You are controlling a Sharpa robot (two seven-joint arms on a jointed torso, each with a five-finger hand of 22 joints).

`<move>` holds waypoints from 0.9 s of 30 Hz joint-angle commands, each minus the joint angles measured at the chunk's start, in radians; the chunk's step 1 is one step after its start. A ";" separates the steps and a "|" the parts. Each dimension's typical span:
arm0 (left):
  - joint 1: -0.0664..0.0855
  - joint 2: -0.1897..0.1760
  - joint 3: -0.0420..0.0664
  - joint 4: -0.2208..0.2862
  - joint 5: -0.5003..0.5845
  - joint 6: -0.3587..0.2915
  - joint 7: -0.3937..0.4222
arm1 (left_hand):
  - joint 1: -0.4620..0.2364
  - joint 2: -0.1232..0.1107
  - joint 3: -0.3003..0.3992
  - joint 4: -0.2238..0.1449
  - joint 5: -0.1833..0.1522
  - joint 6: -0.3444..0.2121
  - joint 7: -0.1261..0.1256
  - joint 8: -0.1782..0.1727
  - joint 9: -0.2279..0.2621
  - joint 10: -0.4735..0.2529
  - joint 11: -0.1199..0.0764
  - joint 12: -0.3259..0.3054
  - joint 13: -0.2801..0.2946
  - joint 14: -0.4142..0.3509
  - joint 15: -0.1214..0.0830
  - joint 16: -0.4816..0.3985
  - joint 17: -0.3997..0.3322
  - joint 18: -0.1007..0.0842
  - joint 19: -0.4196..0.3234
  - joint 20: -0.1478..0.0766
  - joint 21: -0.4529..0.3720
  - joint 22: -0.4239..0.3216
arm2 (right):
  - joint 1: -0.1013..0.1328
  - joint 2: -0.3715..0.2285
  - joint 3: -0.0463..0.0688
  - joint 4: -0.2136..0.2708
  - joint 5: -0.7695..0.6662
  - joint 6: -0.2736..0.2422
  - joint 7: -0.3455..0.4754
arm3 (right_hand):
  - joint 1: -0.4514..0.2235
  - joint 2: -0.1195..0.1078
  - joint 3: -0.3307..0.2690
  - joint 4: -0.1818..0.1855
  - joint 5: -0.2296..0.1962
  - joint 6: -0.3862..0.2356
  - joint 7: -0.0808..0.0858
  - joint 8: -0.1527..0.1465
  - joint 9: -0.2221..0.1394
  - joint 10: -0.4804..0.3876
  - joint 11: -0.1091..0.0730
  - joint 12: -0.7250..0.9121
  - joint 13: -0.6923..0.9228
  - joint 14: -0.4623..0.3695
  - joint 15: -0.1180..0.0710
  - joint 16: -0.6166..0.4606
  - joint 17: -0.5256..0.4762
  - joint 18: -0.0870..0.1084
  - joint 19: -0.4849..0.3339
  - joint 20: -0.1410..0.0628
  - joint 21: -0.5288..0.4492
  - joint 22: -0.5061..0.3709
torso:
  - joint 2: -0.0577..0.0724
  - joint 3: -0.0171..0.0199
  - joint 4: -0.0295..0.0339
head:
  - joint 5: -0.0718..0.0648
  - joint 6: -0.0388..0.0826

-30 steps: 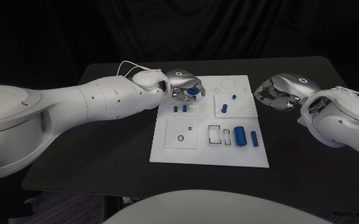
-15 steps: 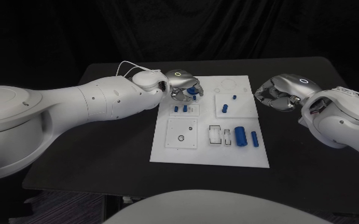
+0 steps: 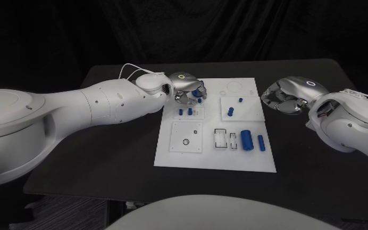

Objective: Assemble the parts on the task board

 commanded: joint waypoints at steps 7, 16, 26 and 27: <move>-0.016 0.011 0.001 -0.014 -0.002 0.009 -0.009 | -0.009 0.002 0.018 0.000 0.007 0.012 0.006 0.004 0.000 0.027 -0.006 0.019 0.009 0.007 -0.001 0.008 0.002 -0.005 0.008 -0.003 0.009 0.150 | 0.000 0.000 0.001 0.001 -0.002 0.014 -0.009 | -0.001 -0.001 0.005 -0.001 0.004 0.006 -0.001 0.003 0.001 0.041 0.000 -0.005 0.192 0.075 -0.001 -0.006 0.146 0.006 0.004 -0.004 -0.003 0.181 | 0.002 0.0001 -0.0025 | 0.001 0.000; -0.022 0.022 0.001 -0.030 -0.002 0.005 -0.011 | -0.014 0.008 0.030 0.003 0.003 0.016 0.014 0.006 0.001 0.051 -0.013 0.023 0.008 0.005 -0.005 0.007 -0.005 -0.005 0.008 -0.005 0.011 0.149 | 0.000 0.001 0.001 0.000 -0.002 0.018 -0.009 | -0.002 -0.001 0.005 -0.001 0.004 0.006 -0.001 0.003 0.001 0.039 0.000 -0.006 0.191 0.074 -0.001 -0.008 0.143 0.007 0.004 -0.004 -0.005 0.181 | 0.002 0.0000 -0.0020 | 0.002 0.000; -0.024 0.024 0.001 -0.038 -0.002 0.007 -0.008 | -0.021 0.008 0.054 0.004 -0.001 0.040 0.030 0.013 0.004 0.100 -0.033 0.000 -0.013 -0.003 -0.021 0.000 -0.023 -0.003 0.002 -0.012 0.004 0.147 | 0.000 0.002 0.001 0.000 0.014 0.020 -0.009 | -0.003 0.000 0.006 -0.001 0.004 0.006 -0.001 0.002 0.001 0.039 -0.001 -0.007 0.190 0.074 -0.001 -0.009 0.142 0.007 0.003 -0.004 -0.008 0.180 | 0.002 -0.0004 -0.0031 | 0.004 0.000; -0.024 0.024 0.001 -0.038 -0.002 0.007 -0.008 | -0.022 0.008 0.056 0.003 -0.001 0.042 0.031 0.013 0.005 0.106 -0.035 -0.002 -0.015 -0.003 -0.022 0.001 -0.023 -0.003 0.002 -0.012 0.005 0.147 | 0.000 0.002 0.001 -0.001 0.015 0.021 -0.010 | -0.003 0.000 0.006 -0.001 0.004 0.006 -0.001 0.002 0.001 0.039 -0.001 -0.007 0.190 0.074 -0.001 -0.009 0.142 0.007 0.003 -0.004 -0.008 0.180 | 0.002 -0.0001 -0.0031 | 0.005 0.000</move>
